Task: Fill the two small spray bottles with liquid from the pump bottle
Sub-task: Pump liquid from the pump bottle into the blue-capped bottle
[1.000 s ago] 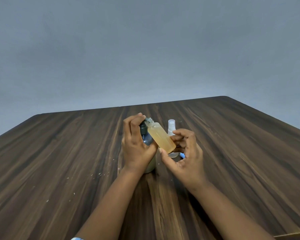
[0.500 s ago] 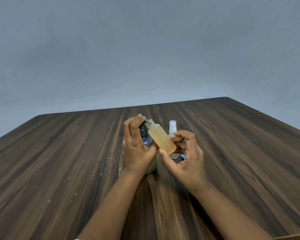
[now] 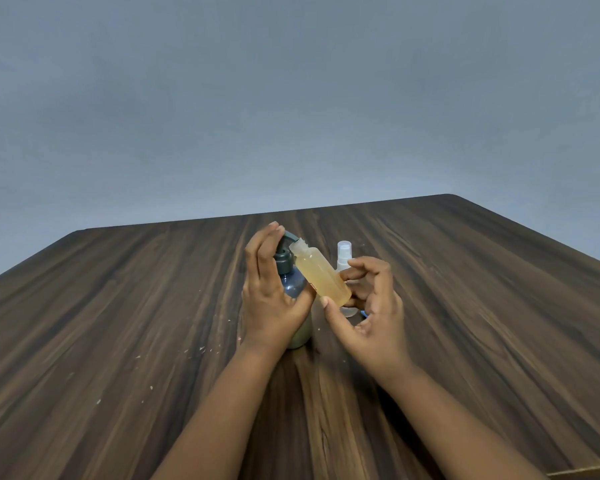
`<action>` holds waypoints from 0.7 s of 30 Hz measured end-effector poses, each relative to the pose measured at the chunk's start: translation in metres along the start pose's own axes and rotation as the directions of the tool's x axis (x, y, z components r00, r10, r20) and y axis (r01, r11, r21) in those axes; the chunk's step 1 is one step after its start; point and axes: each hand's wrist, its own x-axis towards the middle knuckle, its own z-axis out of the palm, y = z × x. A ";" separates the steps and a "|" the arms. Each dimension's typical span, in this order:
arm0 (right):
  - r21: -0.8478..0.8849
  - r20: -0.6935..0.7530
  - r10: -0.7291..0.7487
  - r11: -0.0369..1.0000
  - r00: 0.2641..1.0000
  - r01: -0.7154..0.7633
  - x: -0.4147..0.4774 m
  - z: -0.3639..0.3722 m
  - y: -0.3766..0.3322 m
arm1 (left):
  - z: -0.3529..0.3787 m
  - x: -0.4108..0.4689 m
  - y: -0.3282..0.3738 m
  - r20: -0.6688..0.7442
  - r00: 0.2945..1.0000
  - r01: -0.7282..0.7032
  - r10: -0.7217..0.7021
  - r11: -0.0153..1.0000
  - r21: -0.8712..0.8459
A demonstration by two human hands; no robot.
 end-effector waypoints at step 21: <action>0.346 0.113 0.063 0.933 0.992 -0.099 0.001 -0.008 -0.011 | -0.005 -0.009 0.054 0.001 0.976 0.214 -0.216 0.971 -0.105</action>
